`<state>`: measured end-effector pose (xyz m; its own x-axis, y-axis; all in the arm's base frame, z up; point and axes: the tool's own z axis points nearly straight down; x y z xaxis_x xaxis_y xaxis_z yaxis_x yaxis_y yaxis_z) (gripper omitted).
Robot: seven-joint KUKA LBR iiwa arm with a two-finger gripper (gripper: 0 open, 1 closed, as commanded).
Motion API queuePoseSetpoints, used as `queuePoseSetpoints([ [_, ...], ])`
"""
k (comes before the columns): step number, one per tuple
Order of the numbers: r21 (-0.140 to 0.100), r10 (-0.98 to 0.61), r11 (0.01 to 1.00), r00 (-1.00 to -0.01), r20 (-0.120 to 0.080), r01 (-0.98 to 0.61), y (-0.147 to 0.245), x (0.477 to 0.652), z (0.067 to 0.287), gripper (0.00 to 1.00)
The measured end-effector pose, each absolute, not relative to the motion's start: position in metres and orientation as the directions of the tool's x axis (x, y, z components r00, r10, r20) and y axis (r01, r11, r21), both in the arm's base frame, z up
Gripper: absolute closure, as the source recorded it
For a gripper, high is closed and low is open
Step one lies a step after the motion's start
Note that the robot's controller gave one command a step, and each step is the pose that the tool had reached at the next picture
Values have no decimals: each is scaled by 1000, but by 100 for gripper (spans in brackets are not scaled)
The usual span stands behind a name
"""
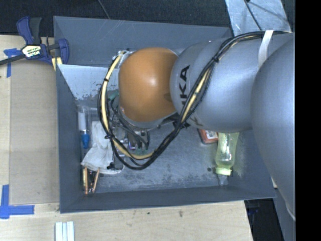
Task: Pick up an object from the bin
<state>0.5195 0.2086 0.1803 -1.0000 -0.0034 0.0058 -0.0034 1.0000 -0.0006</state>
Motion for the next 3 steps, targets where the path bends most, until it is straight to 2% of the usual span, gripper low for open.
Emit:
queuePoseSetpoints([
  [1, 1, 1, 1000, -1000, -2, 1, 207, 521, 185, 0],
  [2, 1, -148, 989, -989, -4, -148, 211, 515, 138, 0],
  [3, 0, -324, 946, -946, 2, -324, 212, 507, 119, 0],
])
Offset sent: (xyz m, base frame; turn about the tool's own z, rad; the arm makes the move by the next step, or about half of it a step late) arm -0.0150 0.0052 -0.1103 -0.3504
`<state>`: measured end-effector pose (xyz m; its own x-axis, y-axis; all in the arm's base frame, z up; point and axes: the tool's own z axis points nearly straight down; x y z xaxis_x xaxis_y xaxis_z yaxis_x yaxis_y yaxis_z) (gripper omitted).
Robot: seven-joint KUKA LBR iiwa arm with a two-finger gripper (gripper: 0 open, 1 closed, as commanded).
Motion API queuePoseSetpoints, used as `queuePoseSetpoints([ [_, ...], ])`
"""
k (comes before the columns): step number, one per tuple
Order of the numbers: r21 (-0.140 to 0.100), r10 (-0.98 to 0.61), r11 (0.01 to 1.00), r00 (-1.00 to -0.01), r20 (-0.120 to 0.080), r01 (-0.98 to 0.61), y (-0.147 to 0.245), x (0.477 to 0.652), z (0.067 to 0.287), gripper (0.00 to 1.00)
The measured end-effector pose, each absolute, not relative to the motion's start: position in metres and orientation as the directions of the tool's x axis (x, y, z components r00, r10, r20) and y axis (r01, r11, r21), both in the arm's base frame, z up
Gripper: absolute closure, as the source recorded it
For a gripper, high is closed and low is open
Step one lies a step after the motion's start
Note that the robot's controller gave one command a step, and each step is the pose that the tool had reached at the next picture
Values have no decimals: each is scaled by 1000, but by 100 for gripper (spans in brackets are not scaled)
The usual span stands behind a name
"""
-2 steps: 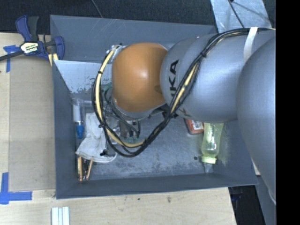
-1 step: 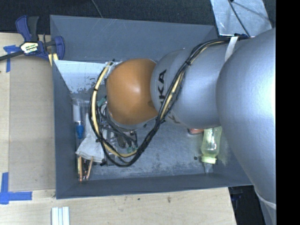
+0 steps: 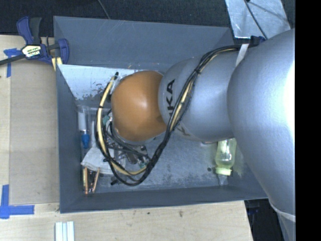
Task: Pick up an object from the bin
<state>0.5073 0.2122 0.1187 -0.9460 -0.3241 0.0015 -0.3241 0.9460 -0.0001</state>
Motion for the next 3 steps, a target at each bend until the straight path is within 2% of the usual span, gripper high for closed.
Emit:
queuePoseSetpoints([
  [1, 0, -381, 925, -925, -6, -381, 215, 530, 130, 0],
  [2, -2, -583, 813, -813, -6, -583, 228, 498, 87, 0],
  [3, -2, -254, 967, -967, 2, -254, 238, 507, 71, 100],
])
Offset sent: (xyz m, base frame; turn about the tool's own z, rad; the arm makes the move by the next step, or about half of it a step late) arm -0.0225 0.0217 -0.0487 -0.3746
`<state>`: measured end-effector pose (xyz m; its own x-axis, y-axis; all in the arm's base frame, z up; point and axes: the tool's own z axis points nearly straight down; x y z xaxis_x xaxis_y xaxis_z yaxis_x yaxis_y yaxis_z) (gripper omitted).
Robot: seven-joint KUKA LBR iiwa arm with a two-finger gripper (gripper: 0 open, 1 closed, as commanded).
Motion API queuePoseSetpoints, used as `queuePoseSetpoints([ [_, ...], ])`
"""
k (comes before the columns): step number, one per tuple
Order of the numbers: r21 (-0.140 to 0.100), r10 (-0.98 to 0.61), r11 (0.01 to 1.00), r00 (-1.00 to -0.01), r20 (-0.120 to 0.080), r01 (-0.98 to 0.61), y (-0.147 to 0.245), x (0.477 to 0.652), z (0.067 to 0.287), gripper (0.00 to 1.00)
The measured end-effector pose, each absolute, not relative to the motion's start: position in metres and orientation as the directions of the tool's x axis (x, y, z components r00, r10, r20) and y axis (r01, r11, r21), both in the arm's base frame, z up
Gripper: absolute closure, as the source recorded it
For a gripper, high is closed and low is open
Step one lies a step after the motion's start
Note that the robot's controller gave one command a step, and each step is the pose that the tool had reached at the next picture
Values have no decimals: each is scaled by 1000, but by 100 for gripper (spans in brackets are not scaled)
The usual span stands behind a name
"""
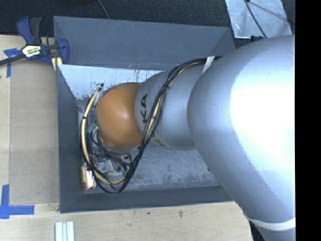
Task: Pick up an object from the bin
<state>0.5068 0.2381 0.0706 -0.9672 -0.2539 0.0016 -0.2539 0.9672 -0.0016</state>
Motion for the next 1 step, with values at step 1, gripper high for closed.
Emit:
queuePoseSetpoints([
  [1, -1, -253, 967, -967, 2, -253, 238, 507, 71, 100],
])
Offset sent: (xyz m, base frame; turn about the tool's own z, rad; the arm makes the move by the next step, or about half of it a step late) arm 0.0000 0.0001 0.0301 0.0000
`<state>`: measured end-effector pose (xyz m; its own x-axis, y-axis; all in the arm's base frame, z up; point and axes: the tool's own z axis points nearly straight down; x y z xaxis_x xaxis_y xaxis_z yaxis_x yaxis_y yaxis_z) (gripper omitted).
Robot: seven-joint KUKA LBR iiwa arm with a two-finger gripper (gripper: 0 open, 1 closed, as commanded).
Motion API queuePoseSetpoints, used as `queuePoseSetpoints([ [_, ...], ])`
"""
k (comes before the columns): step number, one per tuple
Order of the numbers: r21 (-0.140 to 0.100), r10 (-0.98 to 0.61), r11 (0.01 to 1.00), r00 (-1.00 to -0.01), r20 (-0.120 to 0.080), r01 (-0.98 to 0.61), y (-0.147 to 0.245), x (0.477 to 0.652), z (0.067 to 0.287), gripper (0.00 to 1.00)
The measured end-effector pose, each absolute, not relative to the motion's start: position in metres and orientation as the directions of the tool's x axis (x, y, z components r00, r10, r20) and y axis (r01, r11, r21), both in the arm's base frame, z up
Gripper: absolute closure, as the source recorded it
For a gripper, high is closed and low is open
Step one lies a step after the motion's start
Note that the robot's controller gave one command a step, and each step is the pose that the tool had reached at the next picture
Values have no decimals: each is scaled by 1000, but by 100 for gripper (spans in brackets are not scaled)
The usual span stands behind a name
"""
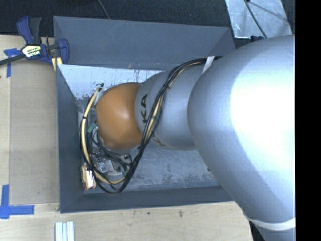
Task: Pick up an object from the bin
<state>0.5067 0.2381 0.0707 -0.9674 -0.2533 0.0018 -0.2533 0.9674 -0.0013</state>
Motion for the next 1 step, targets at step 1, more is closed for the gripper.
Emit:
queuePoseSetpoints([
  [1, -1, -253, 967, -967, 2, -253, 238, 506, 73, 100],
])
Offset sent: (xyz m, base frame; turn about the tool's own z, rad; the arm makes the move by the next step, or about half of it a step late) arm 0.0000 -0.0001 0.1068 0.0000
